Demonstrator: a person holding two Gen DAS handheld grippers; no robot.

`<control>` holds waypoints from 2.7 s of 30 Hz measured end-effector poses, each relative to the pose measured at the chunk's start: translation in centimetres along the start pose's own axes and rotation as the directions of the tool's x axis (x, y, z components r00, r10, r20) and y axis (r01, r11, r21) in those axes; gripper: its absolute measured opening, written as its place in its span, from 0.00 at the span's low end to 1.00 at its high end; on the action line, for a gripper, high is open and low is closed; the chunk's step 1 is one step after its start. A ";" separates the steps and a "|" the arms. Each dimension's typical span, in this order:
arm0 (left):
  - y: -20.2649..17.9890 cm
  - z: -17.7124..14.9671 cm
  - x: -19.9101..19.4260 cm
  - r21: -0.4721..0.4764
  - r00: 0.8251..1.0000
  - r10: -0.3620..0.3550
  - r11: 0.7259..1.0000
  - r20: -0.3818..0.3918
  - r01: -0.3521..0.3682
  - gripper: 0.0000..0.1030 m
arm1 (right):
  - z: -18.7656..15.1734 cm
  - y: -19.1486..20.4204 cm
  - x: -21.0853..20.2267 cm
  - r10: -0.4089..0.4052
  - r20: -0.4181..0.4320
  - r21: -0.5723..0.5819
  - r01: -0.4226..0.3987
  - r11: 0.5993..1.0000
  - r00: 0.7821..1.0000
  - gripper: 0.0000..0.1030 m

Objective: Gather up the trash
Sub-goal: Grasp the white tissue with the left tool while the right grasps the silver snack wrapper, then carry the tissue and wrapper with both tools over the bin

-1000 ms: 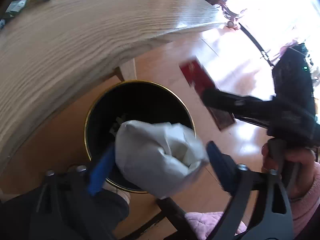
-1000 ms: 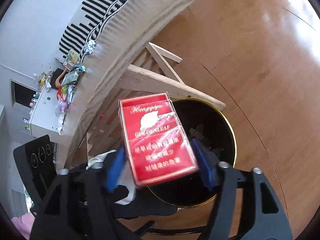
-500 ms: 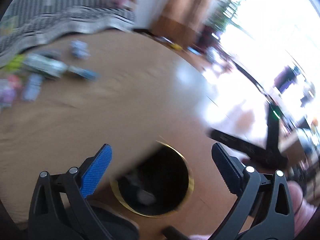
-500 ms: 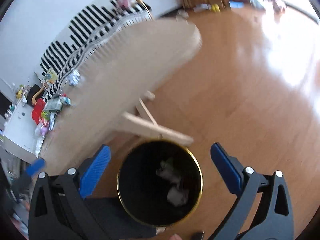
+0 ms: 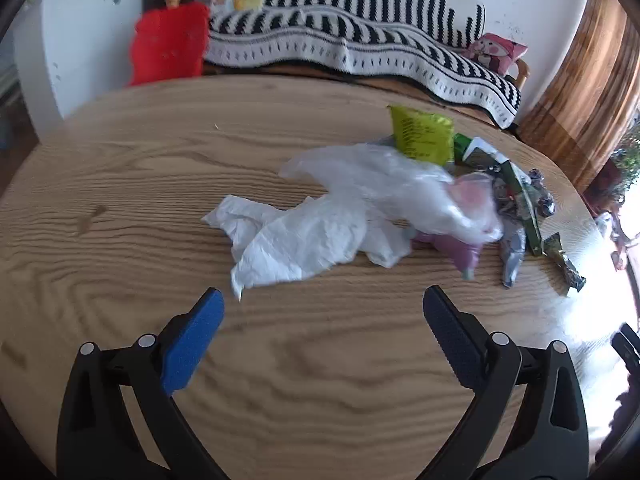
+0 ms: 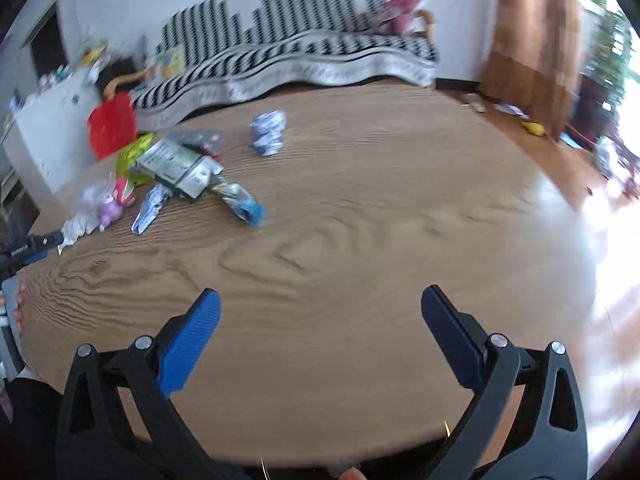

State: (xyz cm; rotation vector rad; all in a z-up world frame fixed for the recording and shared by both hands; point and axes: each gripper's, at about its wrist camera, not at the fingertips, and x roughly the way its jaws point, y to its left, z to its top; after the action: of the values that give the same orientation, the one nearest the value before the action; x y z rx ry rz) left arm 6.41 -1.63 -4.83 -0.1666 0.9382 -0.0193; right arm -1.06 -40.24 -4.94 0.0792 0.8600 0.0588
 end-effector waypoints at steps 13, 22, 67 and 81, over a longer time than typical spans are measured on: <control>3.6 4.5 4.9 0.149 0.998 -0.049 0.987 -0.039 0.054 0.94 | 7.3 4.5 11.2 0.014 -0.192 -0.199 -0.053 0.979 0.981 0.95; 1.9 4.8 6.3 0.282 0.999 -0.020 0.959 -0.027 0.026 0.94 | 9.4 5.3 13.4 0.037 -0.222 -0.246 -0.092 0.965 0.974 0.95; -20.1 -4.8 -9.0 0.316 0.866 -0.501 0.821 -0.002 0.475 0.17 | -1.0 -3.7 -8.7 0.131 0.213 0.156 -0.166 0.974 0.968 0.19; -33.9 -21.4 -3.0 0.358 0.734 -0.478 0.657 -0.483 0.663 0.17 | -17.7 -12.2 -11.3 0.182 -0.003 0.406 -0.165 0.899 0.983 0.19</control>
State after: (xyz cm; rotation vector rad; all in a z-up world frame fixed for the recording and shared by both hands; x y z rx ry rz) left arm -10.68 -37.72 -9.68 0.0437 1.1699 -0.9351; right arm -21.60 -52.56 -9.02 0.5474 0.8939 0.0486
